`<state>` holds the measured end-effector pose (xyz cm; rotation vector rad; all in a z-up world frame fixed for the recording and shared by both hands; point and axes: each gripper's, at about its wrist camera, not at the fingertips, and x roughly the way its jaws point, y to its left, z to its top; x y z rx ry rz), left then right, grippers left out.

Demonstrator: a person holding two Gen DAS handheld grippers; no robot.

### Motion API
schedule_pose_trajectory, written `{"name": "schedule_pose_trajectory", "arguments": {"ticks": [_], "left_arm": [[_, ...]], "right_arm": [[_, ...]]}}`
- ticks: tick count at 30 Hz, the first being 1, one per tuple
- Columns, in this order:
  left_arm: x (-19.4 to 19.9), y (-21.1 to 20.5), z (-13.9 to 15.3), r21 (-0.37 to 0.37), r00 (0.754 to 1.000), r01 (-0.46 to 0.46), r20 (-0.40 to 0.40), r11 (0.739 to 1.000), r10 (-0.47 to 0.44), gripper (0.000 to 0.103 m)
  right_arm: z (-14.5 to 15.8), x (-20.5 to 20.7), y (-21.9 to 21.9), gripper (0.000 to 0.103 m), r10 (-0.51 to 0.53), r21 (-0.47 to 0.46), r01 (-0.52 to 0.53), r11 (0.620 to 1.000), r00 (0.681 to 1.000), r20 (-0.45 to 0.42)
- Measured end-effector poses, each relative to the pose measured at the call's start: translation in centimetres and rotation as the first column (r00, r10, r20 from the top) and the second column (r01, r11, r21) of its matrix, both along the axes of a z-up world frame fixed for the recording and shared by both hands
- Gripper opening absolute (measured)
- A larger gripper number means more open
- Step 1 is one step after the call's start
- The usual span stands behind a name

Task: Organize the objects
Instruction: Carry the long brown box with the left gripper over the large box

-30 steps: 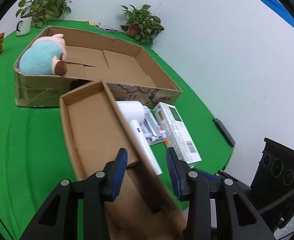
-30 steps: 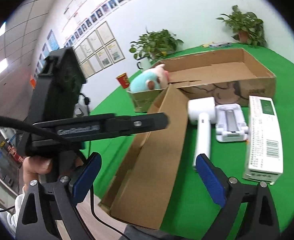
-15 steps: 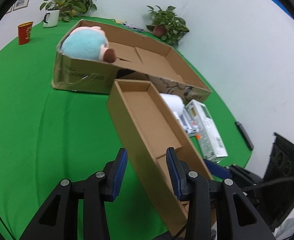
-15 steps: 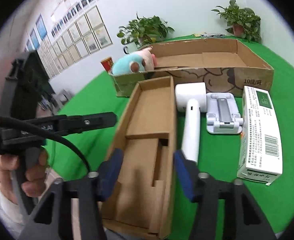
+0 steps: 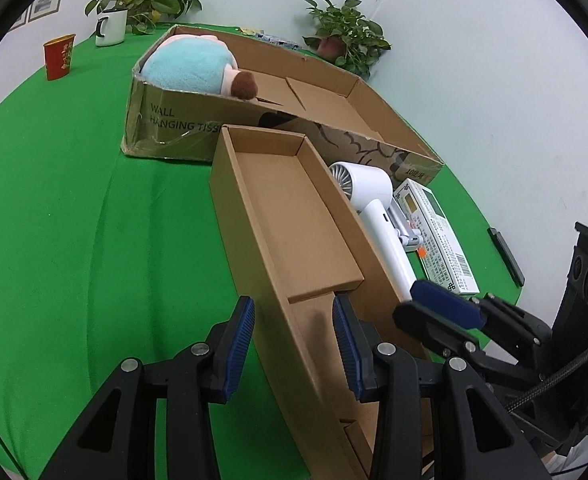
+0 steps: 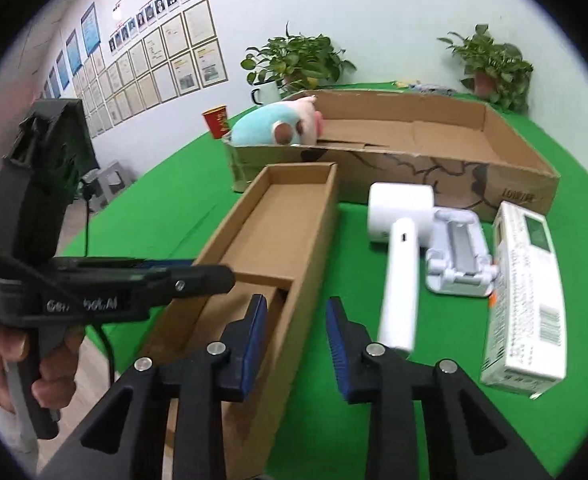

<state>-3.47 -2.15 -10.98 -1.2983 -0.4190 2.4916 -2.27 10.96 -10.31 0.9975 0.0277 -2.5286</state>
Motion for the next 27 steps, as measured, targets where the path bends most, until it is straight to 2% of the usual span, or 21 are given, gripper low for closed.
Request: {"name": "schedule_pose_trajectory", "arguments": {"ticks": [7,10,17,18,19,21,27], "left_arm": [[0.0,0.7,-0.4,-0.045,0.999,-0.021,0.038,0.999,0.022,0.025],[0.3,1.0,-0.4,-0.060,0.999,-0.034,0.029,0.998,0.036,0.024],[0.5,1.2,-0.4,-0.070,0.999,-0.047,0.024,0.996,0.048,0.023],[0.5,1.2,-0.4,-0.073,0.999,-0.046,0.024,0.996,0.048,0.023],[0.5,1.2,-0.3,-0.080,0.999,-0.043,0.024,0.996,0.045,0.023],[0.5,1.2,-0.2,-0.091,0.999,-0.039,0.022,0.995,0.042,0.022],[0.4,1.4,-0.1,-0.113,0.998,-0.049,0.021,0.992,0.052,0.020]], "right_arm": [[-0.4,-0.9,-0.8,0.029,-0.005,-0.002,0.005,1.000,1.000,0.020],[-0.8,-1.0,-0.4,0.030,-0.044,-0.003,0.044,0.999,0.998,0.042],[-0.9,-1.3,-0.8,0.030,-0.030,-0.007,0.030,1.000,0.997,0.075],[-1.0,-1.4,-0.9,0.029,-0.026,-0.008,0.027,1.000,0.996,0.085],[-1.2,-1.5,-1.0,0.022,-0.026,-0.006,0.027,1.000,0.995,0.092],[-1.3,-1.6,-1.2,0.016,-0.018,-0.011,0.020,1.000,0.994,0.109],[-0.9,-1.2,-2.0,0.014,-0.043,0.054,0.038,0.998,0.995,0.093]]}}
